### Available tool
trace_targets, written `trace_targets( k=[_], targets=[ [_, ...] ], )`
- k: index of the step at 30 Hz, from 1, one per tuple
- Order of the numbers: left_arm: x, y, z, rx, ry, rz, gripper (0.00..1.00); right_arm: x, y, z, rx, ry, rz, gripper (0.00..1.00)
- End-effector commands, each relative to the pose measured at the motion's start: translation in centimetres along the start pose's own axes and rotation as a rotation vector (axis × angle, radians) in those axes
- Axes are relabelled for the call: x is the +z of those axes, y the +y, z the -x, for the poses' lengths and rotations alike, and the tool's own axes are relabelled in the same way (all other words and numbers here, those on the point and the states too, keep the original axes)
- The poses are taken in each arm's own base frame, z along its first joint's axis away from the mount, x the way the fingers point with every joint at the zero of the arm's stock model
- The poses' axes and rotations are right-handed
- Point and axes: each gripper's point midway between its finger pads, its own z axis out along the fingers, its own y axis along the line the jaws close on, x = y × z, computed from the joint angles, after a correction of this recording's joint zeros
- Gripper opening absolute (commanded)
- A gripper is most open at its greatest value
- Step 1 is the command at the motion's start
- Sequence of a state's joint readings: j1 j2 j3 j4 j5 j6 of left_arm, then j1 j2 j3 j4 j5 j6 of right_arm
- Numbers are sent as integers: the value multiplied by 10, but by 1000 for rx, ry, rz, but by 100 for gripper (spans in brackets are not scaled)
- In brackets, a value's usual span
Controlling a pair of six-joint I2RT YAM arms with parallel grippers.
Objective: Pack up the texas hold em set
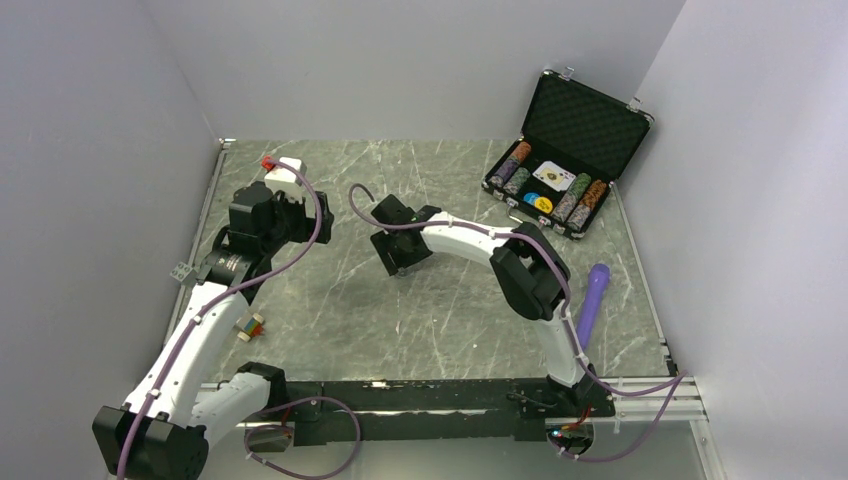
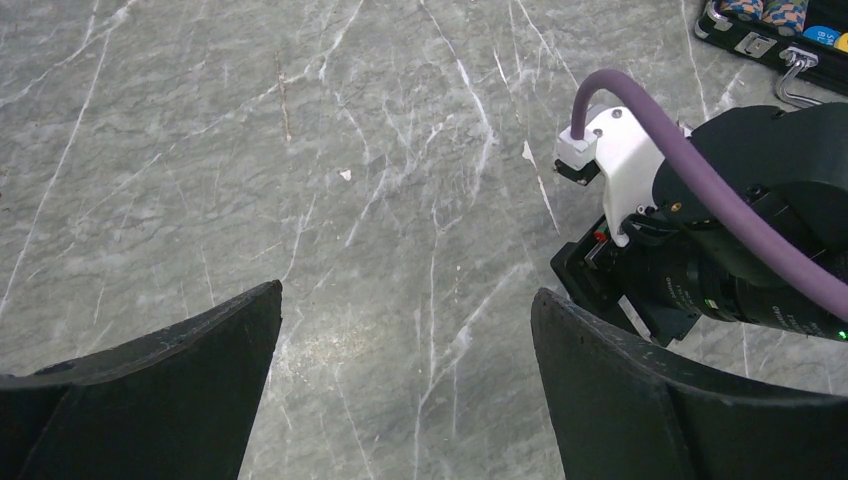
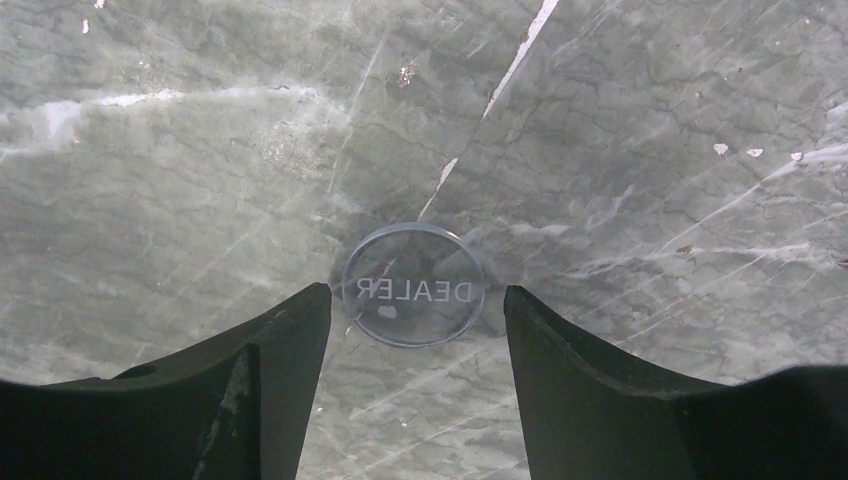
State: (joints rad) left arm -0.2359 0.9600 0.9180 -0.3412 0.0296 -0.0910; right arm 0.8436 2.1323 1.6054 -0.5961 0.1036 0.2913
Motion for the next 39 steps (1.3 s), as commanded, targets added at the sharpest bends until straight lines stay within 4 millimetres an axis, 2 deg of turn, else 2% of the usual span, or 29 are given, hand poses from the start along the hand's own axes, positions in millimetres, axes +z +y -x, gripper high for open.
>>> trace_targets(
  k=[1,8,23,34,39],
  targets=[
    [-1,-3,13,2,-45,-17,98,-2,2,7,1,-19,-37,68],
    [-2,-4,13,0,-45,-21,98,3,6,2,0,-4,-35,67],
    [-3,-5,14,0,-52,-29,98,6,-2,-8,-4,24,-74,63],
    [-4,-5,15,2,-57,-29,98,-2,-2,-2,-14,6,-61,44],
    [-5,-4,15,2,-60,-24,98,-19,-7,11,-5,-24,-35,38]
  ],
)
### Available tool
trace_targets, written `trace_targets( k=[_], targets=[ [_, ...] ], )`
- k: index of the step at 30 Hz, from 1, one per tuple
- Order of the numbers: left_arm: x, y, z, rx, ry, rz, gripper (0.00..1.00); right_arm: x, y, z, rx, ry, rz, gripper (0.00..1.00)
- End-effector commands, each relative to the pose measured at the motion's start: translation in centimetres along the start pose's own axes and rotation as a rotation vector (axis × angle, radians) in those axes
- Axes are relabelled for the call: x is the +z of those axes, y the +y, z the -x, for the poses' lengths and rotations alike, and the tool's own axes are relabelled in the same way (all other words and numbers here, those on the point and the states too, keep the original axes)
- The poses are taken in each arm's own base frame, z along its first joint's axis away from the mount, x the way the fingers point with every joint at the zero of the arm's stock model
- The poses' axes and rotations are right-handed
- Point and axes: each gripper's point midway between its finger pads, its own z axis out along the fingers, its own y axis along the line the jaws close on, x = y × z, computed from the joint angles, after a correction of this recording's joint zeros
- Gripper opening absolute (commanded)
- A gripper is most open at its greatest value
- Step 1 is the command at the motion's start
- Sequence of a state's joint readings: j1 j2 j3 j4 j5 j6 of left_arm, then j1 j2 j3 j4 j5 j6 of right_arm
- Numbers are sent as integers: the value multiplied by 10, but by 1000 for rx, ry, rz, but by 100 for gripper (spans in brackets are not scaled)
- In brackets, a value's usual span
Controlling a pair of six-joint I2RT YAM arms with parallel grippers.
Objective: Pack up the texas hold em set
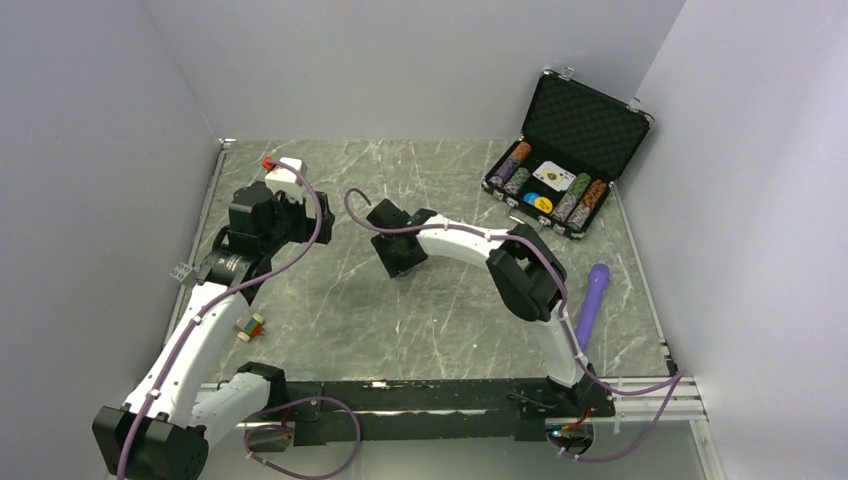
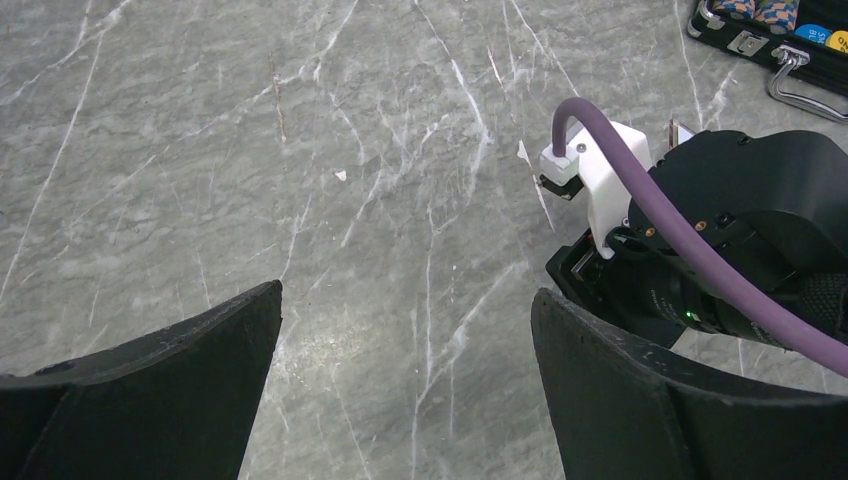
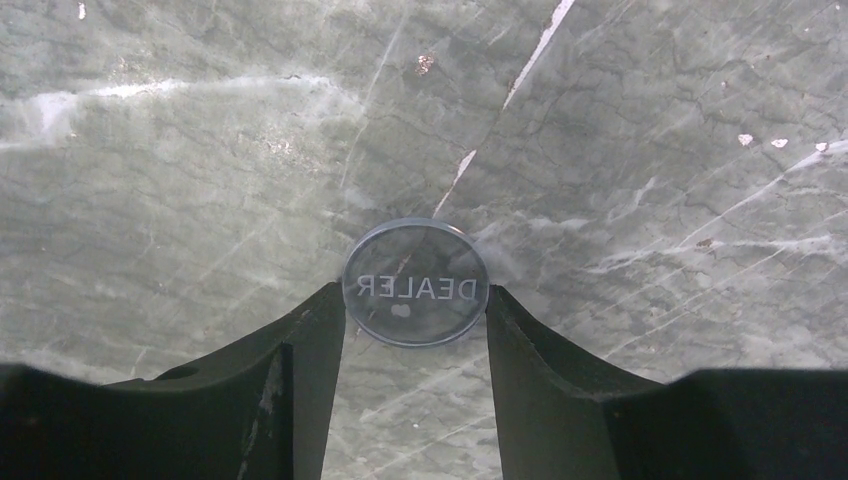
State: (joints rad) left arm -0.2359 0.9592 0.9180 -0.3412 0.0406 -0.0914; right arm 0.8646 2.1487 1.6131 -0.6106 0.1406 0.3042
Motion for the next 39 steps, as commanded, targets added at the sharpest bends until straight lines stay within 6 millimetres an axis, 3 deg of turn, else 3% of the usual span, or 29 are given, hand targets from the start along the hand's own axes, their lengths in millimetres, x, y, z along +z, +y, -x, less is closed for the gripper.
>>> trace_targets(
  k=[1,4,9,18,22,25,28,30,31,39],
  targets=[
    [-5,-2,16,3,-63,-12,98,-29,-13,21,9,-49,2,38],
    [-5,-1,16,4,-65,-8,98,-45,-30,31,38,-76,1,37],
    [-5,0,16,7,-67,-1,98,-72,-90,44,121,-120,-24,36],
    [-3,0,15,9,-61,-3,98,-110,-264,52,341,-184,-195,36],
    [-2,0,12,10,-53,-2,98,-116,-332,48,452,-202,-244,36],
    [0,0,11,9,-47,-2,98,-111,-367,44,508,-196,-258,36],
    [1,0,10,9,-43,-4,98,-107,-394,44,551,-195,-265,36],
    [2,0,9,11,-40,-3,98,-98,-396,47,558,-188,-241,35],
    [2,0,9,11,-39,-2,98,-95,-407,42,579,-182,-244,35],
    [5,0,7,12,-28,-3,98,-64,-413,37,595,-142,-228,36]
  ],
)
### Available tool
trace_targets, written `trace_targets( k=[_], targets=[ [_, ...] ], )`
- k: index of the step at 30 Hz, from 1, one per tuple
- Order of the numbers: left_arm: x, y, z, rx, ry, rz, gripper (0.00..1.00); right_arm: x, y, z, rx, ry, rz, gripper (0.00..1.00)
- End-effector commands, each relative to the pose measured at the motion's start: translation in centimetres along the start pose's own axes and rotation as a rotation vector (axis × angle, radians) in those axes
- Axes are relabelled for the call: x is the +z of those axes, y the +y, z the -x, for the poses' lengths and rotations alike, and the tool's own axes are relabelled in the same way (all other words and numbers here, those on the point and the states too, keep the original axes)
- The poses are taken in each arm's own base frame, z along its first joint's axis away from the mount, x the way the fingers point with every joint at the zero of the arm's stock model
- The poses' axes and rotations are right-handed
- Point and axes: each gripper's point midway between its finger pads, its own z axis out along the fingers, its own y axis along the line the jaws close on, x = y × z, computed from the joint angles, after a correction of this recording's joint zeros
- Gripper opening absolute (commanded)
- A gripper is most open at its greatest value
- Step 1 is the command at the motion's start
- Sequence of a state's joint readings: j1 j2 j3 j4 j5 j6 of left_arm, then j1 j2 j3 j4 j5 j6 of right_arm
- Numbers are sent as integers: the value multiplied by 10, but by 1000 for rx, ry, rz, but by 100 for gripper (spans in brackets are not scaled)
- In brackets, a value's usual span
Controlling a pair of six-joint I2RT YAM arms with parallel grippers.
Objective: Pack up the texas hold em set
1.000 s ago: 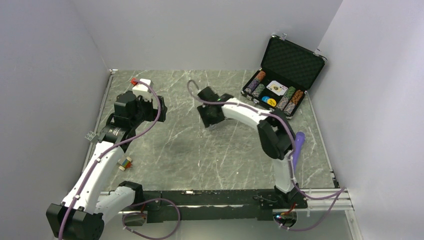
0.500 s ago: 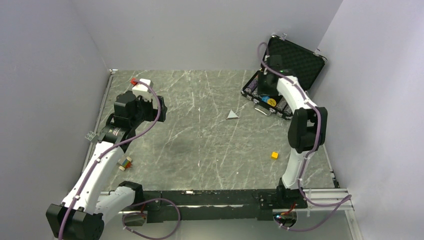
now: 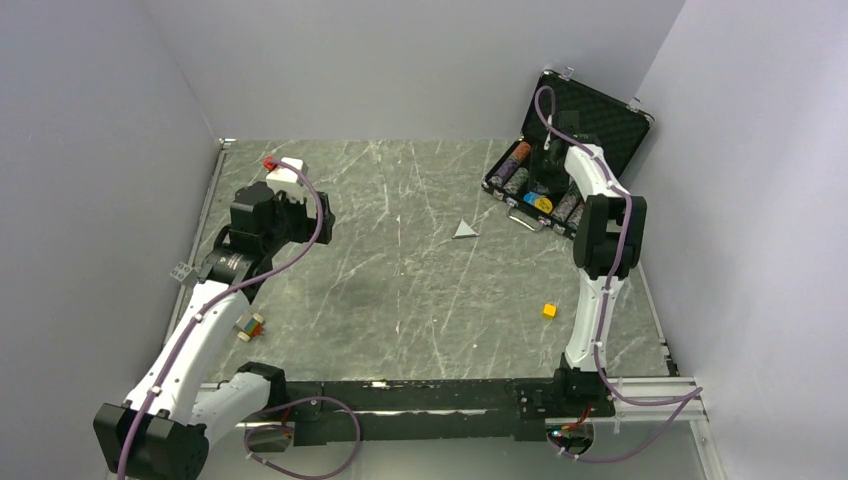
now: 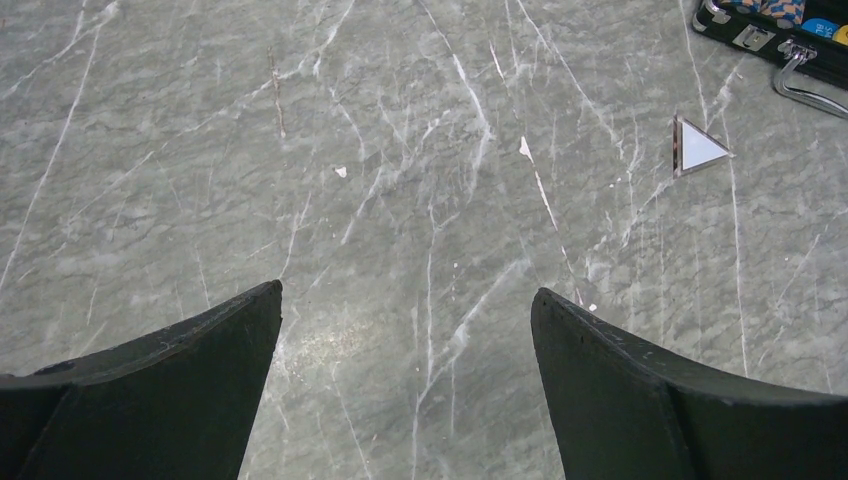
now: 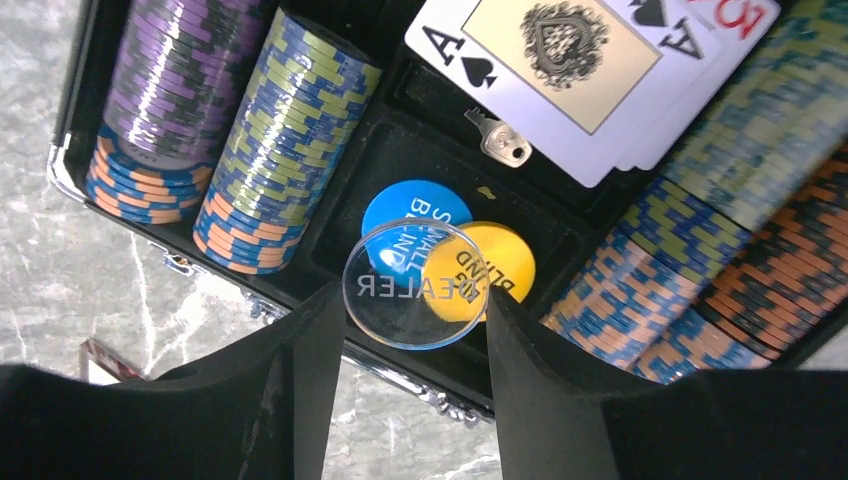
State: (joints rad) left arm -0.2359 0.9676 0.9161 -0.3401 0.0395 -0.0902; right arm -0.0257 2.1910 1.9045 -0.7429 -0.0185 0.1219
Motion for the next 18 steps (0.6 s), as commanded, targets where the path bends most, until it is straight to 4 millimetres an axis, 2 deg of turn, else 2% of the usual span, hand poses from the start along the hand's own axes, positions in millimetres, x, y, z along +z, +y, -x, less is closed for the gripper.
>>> trace_targets(
  k=[1,7,11,18],
  targets=[
    [2,0,10,11,-38,-6,98,0,4,14,-9,-23,15,36],
    [2,-1,10,11,-38,-7,98,12,-1,13,-7,-12,-12,38],
    [1,0,10,13,-40,-5,98,16,-2,10,-6,-4,-15,42],
    [2,0,10,14,-35,-8,98,15,-5,12,-6,-10,-35,63]
  ],
)
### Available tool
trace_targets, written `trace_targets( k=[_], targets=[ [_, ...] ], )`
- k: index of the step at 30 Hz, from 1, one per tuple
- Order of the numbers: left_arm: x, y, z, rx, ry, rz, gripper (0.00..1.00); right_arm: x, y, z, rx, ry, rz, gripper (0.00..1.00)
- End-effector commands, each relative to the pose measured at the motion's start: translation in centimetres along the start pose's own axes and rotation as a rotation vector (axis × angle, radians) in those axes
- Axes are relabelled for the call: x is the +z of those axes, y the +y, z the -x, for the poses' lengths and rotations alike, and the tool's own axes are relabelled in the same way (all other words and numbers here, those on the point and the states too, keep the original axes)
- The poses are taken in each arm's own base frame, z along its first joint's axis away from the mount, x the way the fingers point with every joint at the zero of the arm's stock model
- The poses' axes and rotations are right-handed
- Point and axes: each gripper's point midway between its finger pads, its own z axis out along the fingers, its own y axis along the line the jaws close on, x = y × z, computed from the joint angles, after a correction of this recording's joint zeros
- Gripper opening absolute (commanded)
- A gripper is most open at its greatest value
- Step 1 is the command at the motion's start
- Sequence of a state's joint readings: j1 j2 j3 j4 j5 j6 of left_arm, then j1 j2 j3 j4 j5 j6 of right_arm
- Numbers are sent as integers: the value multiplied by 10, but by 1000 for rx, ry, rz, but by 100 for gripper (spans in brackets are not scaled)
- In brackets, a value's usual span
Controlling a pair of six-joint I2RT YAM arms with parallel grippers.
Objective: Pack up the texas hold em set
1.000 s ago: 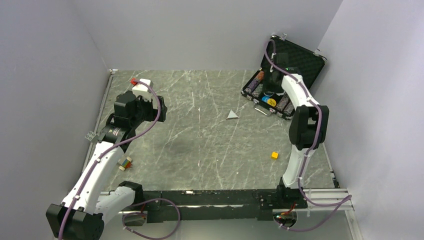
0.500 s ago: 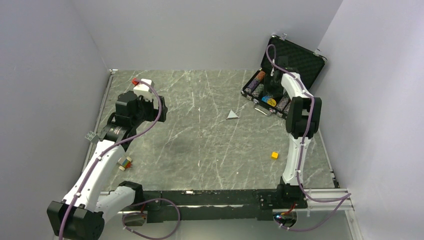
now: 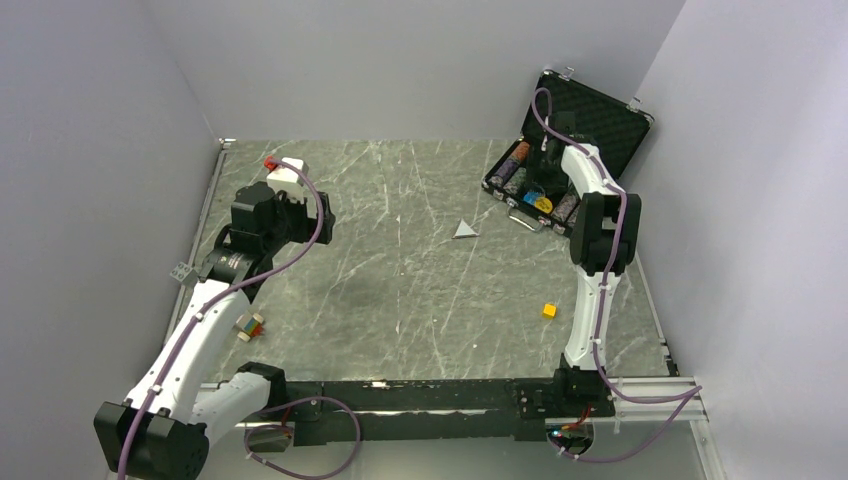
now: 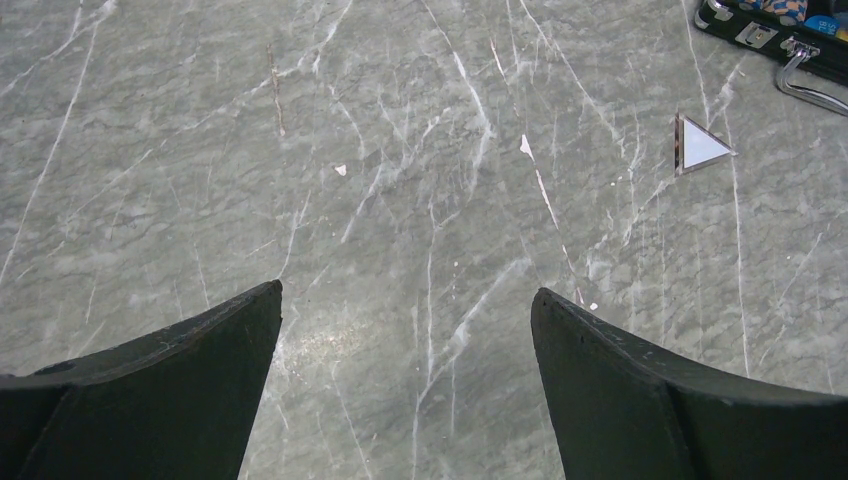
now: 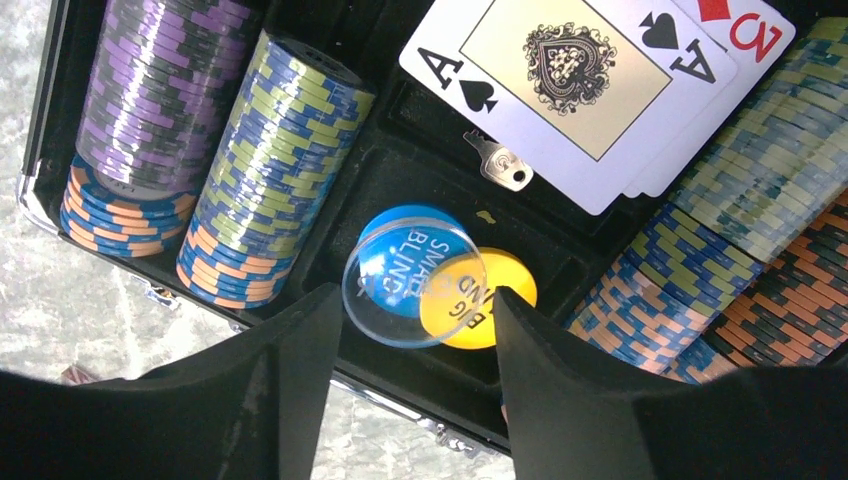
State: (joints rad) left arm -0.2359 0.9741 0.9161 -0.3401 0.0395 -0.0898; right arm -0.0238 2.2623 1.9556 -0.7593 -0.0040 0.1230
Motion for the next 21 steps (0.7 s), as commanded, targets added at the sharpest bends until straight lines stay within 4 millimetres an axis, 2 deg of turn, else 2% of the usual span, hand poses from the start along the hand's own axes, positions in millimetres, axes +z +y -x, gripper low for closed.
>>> trace_targets(
  k=[1,9,13,16,18,21],
  targets=[
    [0,-1,12,14,-43,-9,98,-5,-2,17,-7,-44,-16,64],
    [-1,0,13,14,-47,-6,98,-8,-1,19,-9,-49,-10,67],
    [-1,0,13,14,-47,-6,98,-21,3,24,-10,-77,1,66],
    [-1,0,13,16,-47,-5,98,-42,11,27,-27,-118,14,66],
    [-1,0,13,16,-47,-5,98,-67,33,28,-74,-182,30,66],
    [-1,-1,13,15,-47,-11,98,-94,60,21,-111,-230,65,69]
  ],
)
